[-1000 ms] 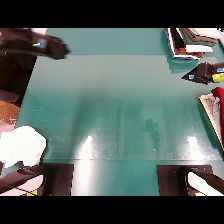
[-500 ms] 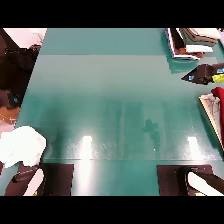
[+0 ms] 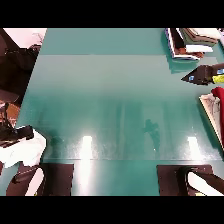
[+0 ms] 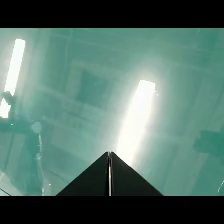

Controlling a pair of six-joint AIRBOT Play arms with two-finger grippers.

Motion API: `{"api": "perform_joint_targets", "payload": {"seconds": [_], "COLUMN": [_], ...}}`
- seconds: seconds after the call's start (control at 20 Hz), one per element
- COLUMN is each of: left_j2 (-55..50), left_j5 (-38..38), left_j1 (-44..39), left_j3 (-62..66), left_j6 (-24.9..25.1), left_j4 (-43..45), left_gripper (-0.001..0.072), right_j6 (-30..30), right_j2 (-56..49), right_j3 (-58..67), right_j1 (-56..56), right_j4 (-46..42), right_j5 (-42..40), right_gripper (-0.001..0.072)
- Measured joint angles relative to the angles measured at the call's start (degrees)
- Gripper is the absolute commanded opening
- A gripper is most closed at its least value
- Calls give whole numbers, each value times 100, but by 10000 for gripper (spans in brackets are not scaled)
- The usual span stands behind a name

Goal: Fold the shirts.

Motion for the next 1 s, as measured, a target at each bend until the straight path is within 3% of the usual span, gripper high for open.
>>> {"api": "perform_joint_targets", "payload": {"seconds": [0.05, 0.1, 0.35, 0.5, 0.65, 0.8, 1.0], "left_j2": [2, 4, 4, 4, -4, -181, -859], "left_j5": [81, 142, 289, 264, 188, 98, -188], "left_j1": [0, 2, 2, 2, -146, -741, -1945], "left_j3": [-101, -164, 476, 1794, 3423, 4819, 5869], "left_j6": [-96, -175, -229, 308, 916, 1300, 1572], "left_j4": [46, 70, 44, -549, -1672, -2520, -2994], "left_gripper": [133, 30, 28, 28, 28, 28, 28], "right_j6": [-2, -4, -9, -9, -9, -9, -9], "right_j2": [0, 0, 0, 4, 4, 4, 4], "right_j3": [0, 0, 0, 35, 269, 695, 1346], "right_j1": [0, 0, 0, 0, 0, 0, 0], "right_j4": [-2, -2, 7, 31, 50, 55, 57], "right_j5": [13, 42, 74, 37, -90, -299, -654], "right_gripper": [18, 17, 17, 17, 17, 17, 17]}}
